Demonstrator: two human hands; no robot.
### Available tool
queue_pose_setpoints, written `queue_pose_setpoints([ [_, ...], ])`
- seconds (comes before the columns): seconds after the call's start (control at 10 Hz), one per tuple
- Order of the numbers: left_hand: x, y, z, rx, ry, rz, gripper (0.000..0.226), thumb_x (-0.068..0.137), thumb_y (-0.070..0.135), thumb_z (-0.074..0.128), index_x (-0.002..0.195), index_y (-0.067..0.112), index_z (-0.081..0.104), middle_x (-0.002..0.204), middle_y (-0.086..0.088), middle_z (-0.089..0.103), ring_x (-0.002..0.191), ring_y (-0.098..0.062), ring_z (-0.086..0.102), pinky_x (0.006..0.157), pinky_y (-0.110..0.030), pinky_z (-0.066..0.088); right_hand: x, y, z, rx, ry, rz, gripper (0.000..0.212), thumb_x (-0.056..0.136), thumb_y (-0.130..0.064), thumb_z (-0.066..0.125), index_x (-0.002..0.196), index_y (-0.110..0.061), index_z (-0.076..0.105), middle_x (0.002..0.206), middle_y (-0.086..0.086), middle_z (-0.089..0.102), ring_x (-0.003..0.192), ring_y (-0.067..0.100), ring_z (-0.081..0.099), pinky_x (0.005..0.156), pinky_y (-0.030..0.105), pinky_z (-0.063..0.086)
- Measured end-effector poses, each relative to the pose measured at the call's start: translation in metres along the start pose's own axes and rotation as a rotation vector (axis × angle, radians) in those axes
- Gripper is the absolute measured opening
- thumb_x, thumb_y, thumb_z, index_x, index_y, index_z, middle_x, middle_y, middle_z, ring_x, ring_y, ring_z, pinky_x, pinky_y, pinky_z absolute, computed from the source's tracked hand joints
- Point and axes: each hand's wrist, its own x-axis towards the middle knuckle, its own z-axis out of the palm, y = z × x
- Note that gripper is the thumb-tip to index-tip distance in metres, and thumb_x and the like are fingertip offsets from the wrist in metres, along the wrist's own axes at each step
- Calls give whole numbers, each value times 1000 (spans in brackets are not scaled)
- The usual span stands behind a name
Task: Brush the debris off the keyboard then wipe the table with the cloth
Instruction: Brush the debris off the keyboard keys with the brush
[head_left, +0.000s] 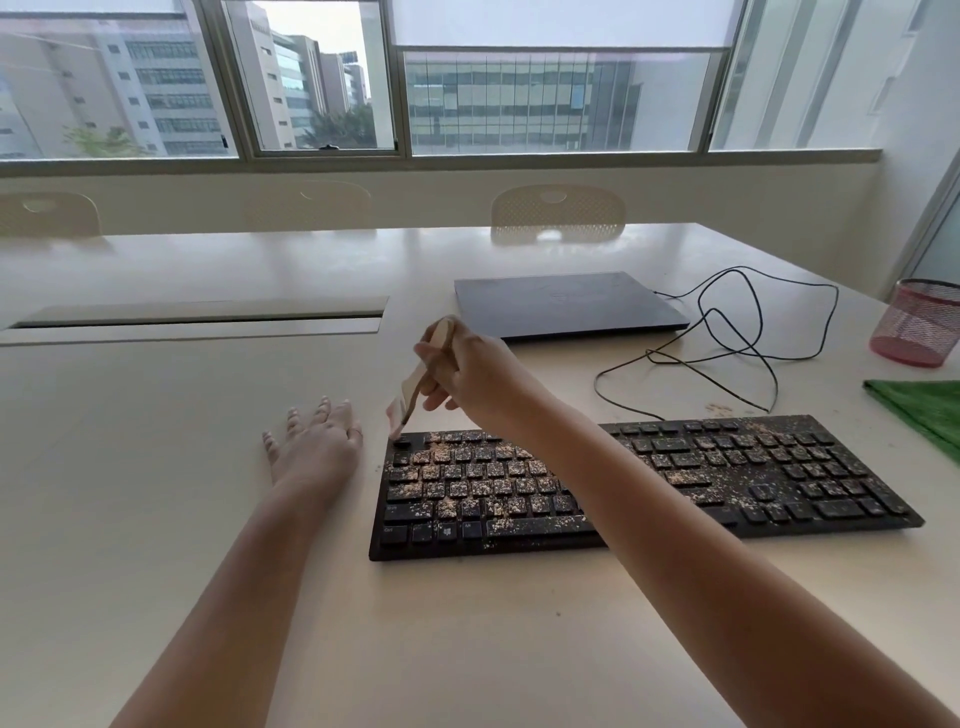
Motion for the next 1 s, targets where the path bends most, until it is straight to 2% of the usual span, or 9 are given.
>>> queue_pose_setpoints([
  [0.1, 0, 0, 0, 7, -4, 1, 50, 101, 38, 23, 150, 27, 19, 159, 6, 8, 146, -26, 2, 116, -51, -1, 1, 3, -1, -65, -9, 17, 23, 100, -27, 39, 107, -8, 48, 86, 11, 69, 70, 18, 69, 72, 38, 56],
  [0.2, 1, 0, 0, 11, -6, 1, 50, 101, 38, 22, 150, 27, 18, 159, 6, 7, 146, -26, 1, 116, -52, -1, 3, 3, -11, -24, 65, 50, 21, 100, -27, 38, 105, -9, 48, 86, 10, 69, 70, 19, 69, 73, 38, 56],
  [0.3, 1, 0, 0, 8, -4, 1, 50, 101, 37, 23, 150, 27, 19, 159, 6, 8, 146, -26, 2, 116, -51, 0, 1, 0, -10, 38, 24, 44, 17, 100, -26, 39, 103, -12, 47, 85, 9, 69, 70, 18, 69, 71, 35, 56],
  [0.4, 2, -1, 0, 10, -7, -2, 50, 101, 38, 23, 150, 28, 20, 159, 6, 8, 146, -26, 2, 116, -51, 0, 0, 0, -11, -85, -38, 51, 20, 100, -27, 39, 106, -10, 48, 86, 10, 69, 71, 19, 69, 69, 35, 55],
  [0.5, 2, -1, 0, 16, -12, -1, 50, 101, 39, 22, 150, 28, 19, 159, 6, 8, 146, -26, 2, 116, -52, 1, 2, 4, -23, -150, -13, 99, 24, 100, -27, 37, 107, -7, 49, 87, 13, 69, 72, 22, 69, 71, 38, 56],
  [0.6, 2, -1, 0, 11, -9, 1, 50, 101, 38, 22, 150, 27, 18, 159, 6, 7, 146, -26, 1, 116, -52, 0, 3, 3, -32, -70, 48, 129, 21, 100, -27, 37, 104, -9, 47, 86, 13, 70, 72, 23, 69, 74, 41, 56],
  [0.7, 3, -1, 1, 10, -7, 0, 50, 101, 39, 22, 150, 27, 18, 159, 6, 7, 146, -26, 1, 116, -52, 0, 2, 0, -26, 34, -10, 134, 18, 100, -26, 38, 103, -9, 45, 85, 11, 69, 71, 22, 68, 76, 42, 56],
  [0.8, 4, -2, 1, 16, -8, 0, 51, 101, 39, 21, 150, 27, 18, 159, 6, 7, 146, -26, 2, 116, -51, 0, 3, 2, -29, -33, -55, 180, 25, 100, -26, 37, 106, -4, 48, 85, 13, 69, 70, 23, 68, 74, 38, 56],
  [1.0, 3, -1, 1, 9, -7, 3, 51, 101, 39, 21, 150, 27, 17, 159, 6, 7, 146, -26, 2, 116, -51, 0, 0, -1, -41, -96, 39, 171, 27, 100, -27, 36, 110, -5, 49, 86, 14, 70, 72, 21, 70, 74, 38, 57],
])
